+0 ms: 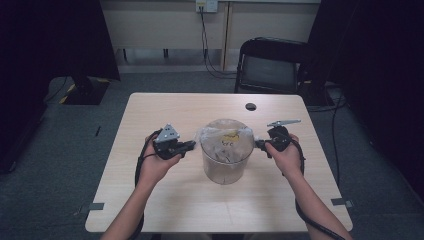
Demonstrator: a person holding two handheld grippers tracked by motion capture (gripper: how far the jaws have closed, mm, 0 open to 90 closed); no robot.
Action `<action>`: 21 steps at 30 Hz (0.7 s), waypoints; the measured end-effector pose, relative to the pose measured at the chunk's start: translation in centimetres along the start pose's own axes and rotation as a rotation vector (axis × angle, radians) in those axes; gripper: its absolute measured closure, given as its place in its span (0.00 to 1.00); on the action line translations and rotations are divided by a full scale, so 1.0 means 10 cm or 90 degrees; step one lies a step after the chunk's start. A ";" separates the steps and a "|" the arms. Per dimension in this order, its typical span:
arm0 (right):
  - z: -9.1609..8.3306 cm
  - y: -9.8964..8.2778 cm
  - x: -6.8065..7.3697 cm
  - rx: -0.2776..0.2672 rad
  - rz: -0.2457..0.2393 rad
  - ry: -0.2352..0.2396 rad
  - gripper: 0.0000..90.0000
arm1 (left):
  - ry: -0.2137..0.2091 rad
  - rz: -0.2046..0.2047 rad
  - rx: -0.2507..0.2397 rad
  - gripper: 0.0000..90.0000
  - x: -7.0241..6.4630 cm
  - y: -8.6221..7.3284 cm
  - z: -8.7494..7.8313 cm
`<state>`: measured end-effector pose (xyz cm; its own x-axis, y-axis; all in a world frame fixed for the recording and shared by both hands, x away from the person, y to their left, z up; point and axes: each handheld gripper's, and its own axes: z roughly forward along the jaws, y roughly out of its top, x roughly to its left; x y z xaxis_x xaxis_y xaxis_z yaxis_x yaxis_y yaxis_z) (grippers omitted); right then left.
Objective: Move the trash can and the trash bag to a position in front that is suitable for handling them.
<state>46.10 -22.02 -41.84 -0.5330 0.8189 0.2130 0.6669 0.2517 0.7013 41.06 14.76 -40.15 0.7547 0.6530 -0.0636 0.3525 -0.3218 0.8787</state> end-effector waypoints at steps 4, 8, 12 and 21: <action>-0.05 0.03 0.03 -0.013 0.003 0.006 0.94 | -0.017 -0.038 0.049 1.00 0.00 -0.10 0.10; -0.21 0.09 0.10 -0.034 -0.009 0.011 0.95 | -0.026 -0.044 0.056 1.00 -0.02 -0.13 0.21; -0.25 0.09 0.13 -0.032 -0.023 0.012 0.96 | -0.024 -0.051 0.051 1.00 -0.01 -0.11 0.16; 0.05 -0.09 0.01 -0.013 0.019 0.028 0.97 | -0.006 -0.063 0.002 1.00 0.03 0.01 -0.15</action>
<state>45.73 -21.92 -42.76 -0.5349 0.8028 0.2634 0.6723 0.2156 0.7082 40.48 15.96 -39.37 0.7214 0.6749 -0.1552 0.4279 -0.2582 0.8661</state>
